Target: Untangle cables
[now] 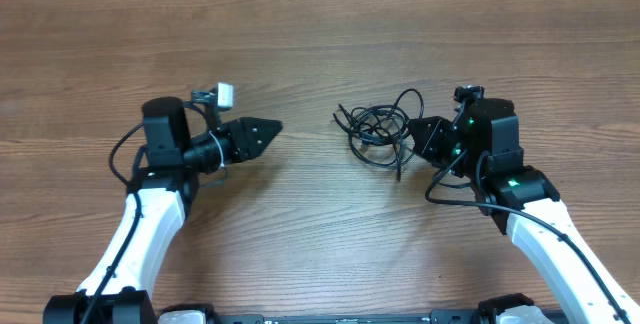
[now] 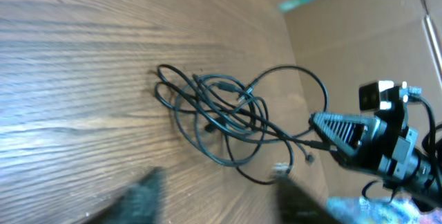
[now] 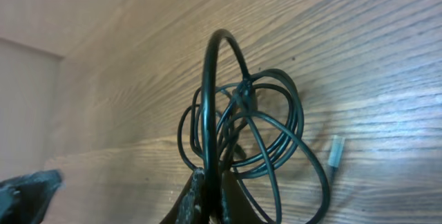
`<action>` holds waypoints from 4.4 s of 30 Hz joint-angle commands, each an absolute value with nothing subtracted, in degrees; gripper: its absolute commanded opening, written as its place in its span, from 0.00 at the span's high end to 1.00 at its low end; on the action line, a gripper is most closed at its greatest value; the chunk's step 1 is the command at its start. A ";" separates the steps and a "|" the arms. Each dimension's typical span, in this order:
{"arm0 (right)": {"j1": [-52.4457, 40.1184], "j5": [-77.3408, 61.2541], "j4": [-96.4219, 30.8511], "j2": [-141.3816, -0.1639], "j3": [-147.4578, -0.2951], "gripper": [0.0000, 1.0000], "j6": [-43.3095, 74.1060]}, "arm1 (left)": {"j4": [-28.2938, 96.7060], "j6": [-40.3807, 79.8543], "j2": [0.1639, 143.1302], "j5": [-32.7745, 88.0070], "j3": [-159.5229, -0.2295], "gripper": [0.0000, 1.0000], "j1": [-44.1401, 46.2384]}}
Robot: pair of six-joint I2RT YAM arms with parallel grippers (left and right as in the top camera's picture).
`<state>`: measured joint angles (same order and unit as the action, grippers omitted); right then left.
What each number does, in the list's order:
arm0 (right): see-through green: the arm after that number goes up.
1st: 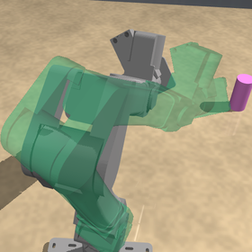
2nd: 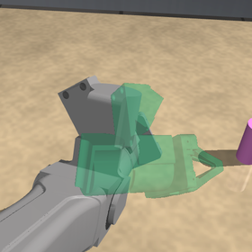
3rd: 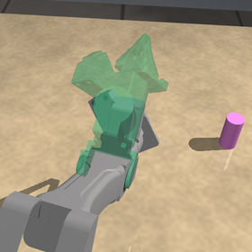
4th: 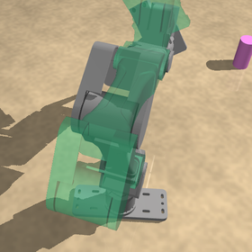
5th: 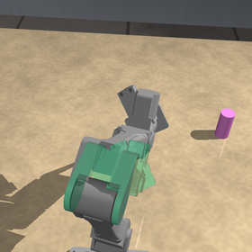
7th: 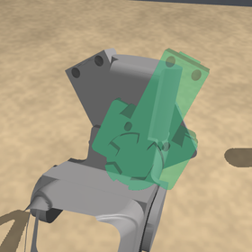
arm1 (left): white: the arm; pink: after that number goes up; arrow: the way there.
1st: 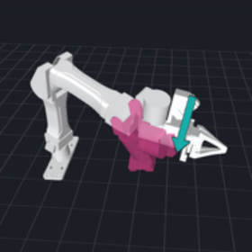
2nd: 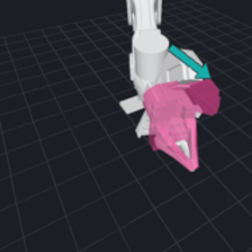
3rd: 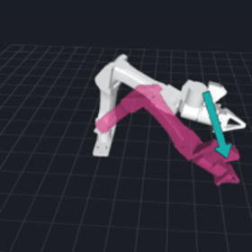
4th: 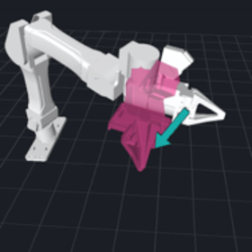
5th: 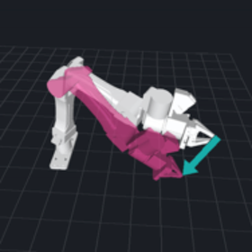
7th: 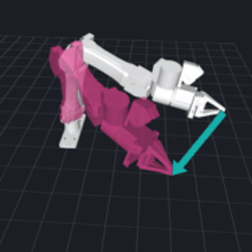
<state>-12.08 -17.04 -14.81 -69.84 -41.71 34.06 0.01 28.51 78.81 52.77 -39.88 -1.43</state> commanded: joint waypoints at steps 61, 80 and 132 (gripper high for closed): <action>-11.92 -11.25 -30.59 -70.85 -41.98 0.04 35.14 | -22.87 48.47 105.62 13.69 -40.29 0.92 29.41; -11.92 -13.17 -30.92 -70.85 -41.98 0.05 35.14 | -30.39 47.51 107.57 14.00 -40.32 0.96 29.32; -4.05 2.46 -20.73 -81.32 -42.04 0.00 42.37 | -55.81 59.35 65.76 71.05 -40.40 0.96 -7.16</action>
<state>-9.65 -1.04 -19.62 -82.32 -41.89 47.64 -54.85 55.51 67.24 66.83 -39.62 -0.30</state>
